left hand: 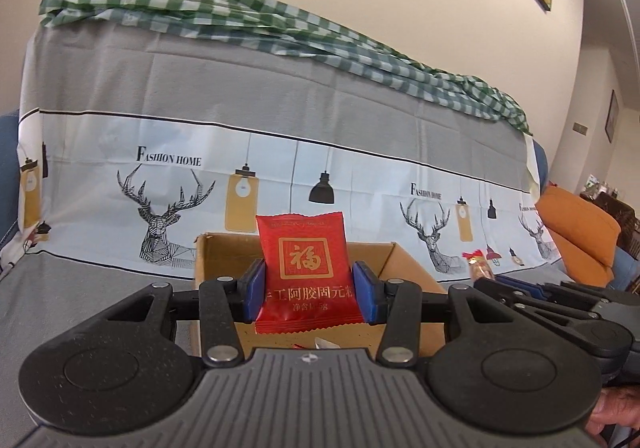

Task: Organize snacks
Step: 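Lift both snacks and carry them over the cardboard box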

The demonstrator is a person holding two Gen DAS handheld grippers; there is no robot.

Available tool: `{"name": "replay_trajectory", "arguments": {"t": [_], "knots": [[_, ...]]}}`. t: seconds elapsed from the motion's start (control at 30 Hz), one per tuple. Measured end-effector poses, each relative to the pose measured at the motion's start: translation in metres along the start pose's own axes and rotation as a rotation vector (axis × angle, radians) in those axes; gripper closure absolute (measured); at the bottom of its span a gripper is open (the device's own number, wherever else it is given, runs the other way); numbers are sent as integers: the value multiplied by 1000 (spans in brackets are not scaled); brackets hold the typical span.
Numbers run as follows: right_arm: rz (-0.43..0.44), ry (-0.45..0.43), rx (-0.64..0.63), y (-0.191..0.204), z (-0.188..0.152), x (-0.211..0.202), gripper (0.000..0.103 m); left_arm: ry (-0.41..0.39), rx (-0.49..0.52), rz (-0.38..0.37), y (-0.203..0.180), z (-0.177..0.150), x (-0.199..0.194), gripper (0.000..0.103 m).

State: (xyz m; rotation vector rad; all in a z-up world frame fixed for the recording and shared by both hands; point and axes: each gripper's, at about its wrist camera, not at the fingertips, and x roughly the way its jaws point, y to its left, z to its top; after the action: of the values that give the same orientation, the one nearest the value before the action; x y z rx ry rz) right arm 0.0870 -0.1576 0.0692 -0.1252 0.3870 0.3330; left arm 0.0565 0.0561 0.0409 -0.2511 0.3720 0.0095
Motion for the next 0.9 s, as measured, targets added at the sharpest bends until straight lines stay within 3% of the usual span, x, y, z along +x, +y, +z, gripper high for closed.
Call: {"name": "replay_trajectory", "arguments": {"t": [0.9], "knots": [[-3, 3, -2, 0, -1, 0, 85, -21, 52, -69, -15, -5, -3, 52]]}}
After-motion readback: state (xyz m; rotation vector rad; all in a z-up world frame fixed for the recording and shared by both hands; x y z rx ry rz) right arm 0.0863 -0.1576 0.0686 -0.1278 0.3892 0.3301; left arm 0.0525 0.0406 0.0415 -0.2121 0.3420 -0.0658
